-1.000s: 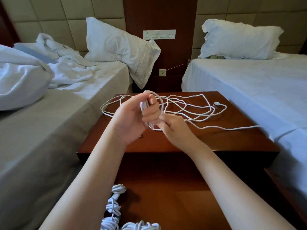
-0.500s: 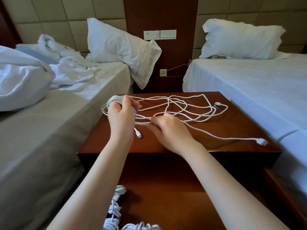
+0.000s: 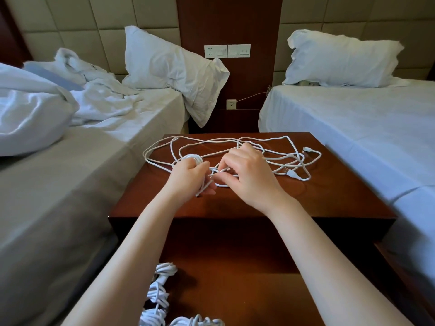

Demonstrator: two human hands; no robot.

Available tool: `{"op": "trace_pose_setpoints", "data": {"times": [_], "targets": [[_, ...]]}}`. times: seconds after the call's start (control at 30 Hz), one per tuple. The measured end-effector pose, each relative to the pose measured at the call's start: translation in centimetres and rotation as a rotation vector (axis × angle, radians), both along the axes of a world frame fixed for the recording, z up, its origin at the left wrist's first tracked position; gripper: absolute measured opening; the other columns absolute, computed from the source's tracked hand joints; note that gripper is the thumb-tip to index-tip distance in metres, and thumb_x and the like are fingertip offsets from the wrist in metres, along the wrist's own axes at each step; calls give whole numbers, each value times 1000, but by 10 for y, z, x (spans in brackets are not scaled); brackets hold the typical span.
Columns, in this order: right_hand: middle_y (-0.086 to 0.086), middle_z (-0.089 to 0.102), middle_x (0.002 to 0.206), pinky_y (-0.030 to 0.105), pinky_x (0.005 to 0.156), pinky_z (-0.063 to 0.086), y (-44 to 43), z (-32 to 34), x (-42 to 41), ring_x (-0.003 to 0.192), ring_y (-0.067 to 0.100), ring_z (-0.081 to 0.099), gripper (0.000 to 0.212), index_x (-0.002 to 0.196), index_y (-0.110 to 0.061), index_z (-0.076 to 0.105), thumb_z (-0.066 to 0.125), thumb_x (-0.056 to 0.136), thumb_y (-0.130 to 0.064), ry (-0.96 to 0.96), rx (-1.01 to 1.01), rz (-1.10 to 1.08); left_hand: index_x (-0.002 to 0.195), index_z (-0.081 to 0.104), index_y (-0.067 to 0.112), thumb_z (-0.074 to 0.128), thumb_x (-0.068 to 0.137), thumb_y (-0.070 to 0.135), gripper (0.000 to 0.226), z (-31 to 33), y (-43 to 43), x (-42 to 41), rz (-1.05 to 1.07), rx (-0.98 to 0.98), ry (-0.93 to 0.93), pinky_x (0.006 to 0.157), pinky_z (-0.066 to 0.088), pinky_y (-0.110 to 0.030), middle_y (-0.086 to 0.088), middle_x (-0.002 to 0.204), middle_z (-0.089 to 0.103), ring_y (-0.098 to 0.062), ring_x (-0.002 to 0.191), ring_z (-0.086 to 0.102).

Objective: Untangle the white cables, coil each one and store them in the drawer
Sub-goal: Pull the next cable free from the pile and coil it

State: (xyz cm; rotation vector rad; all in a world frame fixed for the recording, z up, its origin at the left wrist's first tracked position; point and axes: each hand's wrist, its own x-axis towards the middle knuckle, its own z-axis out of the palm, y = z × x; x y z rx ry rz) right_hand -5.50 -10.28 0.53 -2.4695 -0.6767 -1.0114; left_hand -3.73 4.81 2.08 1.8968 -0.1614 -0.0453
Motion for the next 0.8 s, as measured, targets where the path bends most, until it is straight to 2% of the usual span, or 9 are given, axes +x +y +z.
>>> {"op": "trace_pose_setpoints", "data": {"times": [0.2, 0.3, 0.43, 0.5, 0.57, 0.67, 0.8], "targets": [[-3, 61, 81, 31, 69, 38, -5, 6, -1, 84, 15, 45, 10, 83, -13, 69, 72, 83, -22, 124, -1, 97, 62, 49, 5, 41, 93, 13, 34, 0, 7, -1, -151, 91, 52, 41, 39, -20, -10, 48, 53, -18, 40, 48], [-3, 61, 81, 33, 69, 41, -3, 7, -1, 84, 12, 43, 6, 83, -13, 70, 71, 84, -19, 123, -4, 106, 63, 49, 3, 37, 95, 14, 36, -2, 9, 2, -192, 29, 61, 40, 36, -21, -10, 44, 49, -21, 40, 44], [-3, 62, 80, 31, 68, 41, -4, 7, -1, 84, 10, 41, 8, 84, -14, 70, 71, 83, -21, 102, 21, 86, 66, 54, 4, 24, 101, 43, 60, -6, 10, 5, -253, -41, 74, 42, 36, -22, -10, 44, 50, -21, 39, 44], [-4, 63, 81, 34, 69, 44, -3, 7, -3, 84, 11, 44, 11, 85, -15, 68, 73, 82, -24, 127, 25, 90, 62, 54, 5, 17, 96, 59, 74, -7, 10, 4, -304, 33, 82, 41, 35, -21, -9, 43, 49, -19, 37, 44], [-11, 57, 78, 37, 71, 47, -1, 9, -6, 83, 12, 47, 16, 88, -15, 65, 74, 81, -26, 150, 53, 107, 63, 52, 4, 15, 81, 73, 81, -7, 8, 1, -374, 64, 106, 40, 32, -23, -9, 42, 45, -19, 34, 40], [-21, 45, 81, 37, 79, 49, -2, 15, -10, 87, 12, 51, 22, 100, -17, 65, 73, 83, -26, 246, 108, 134, 65, 48, 3, 15, 70, 77, 82, -3, 6, -2, -466, 36, 164, 39, 28, -22, -7, 40, 35, -18, 34, 32], [-13, 56, 87, 26, 81, 41, -3, 16, -10, 90, 9, 44, 26, 112, -19, 68, 69, 87, -25, 381, 124, 179, 61, 49, 4, 15, 68, 80, 83, 0, 8, -3, -544, 8, 227, 43, 23, -25, -4, 38, 30, -16, 34, 26]]}}
